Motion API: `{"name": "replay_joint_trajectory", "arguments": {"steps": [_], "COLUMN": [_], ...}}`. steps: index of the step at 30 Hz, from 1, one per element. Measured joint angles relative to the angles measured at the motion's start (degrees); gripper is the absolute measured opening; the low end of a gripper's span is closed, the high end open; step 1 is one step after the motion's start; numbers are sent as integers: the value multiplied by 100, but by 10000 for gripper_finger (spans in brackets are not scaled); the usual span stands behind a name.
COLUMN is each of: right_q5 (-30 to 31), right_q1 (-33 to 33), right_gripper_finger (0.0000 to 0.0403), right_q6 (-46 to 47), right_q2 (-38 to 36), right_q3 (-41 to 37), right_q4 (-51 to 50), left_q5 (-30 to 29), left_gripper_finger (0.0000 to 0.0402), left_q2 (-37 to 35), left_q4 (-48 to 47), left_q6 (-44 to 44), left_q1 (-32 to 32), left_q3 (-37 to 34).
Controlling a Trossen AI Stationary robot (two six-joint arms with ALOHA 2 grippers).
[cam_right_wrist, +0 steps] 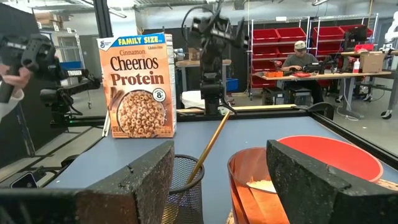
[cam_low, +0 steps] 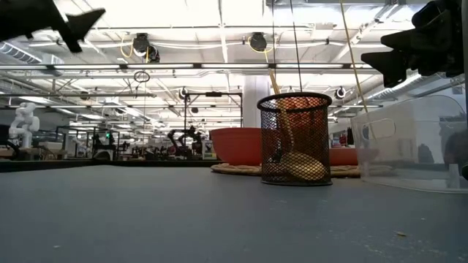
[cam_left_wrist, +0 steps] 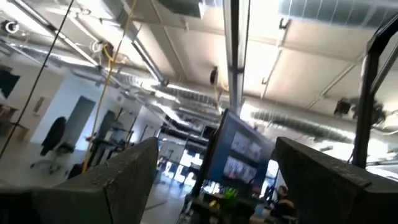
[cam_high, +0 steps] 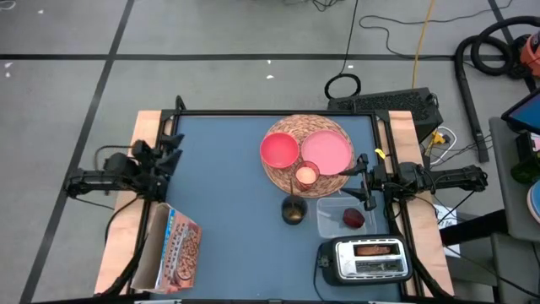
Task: Arrange a breakfast setting
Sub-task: Pour the cereal from the cereal box into the red bowl
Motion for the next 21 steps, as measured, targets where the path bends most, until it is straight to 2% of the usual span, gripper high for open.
{"name": "replay_joint_trajectory", "arguments": {"steps": [5, 10, 19, 21], "right_q5": [0, 0, 0, 0], "right_q1": [-1, 0, 0, 0], "right_gripper_finger": [247, 247, 247, 247], "right_q6": [0, 0, 2, 2], "right_q2": [0, 0, 0, 0], "right_q3": [-2, -1, -2, -2], "right_q4": [0, 2, 0, 0], "left_q5": [14, 24, 52, 225], "left_gripper_finger": [330, 330, 330, 330], "left_q2": [506, 1371, 2991, 3335], "left_q4": [-1452, -3592, -7297, -8029], "left_q6": [15, -299, -1580, -2000], "left_q1": [0, -2, -2, -2], "left_q3": [1233, 2717, 5600, 6188]}}
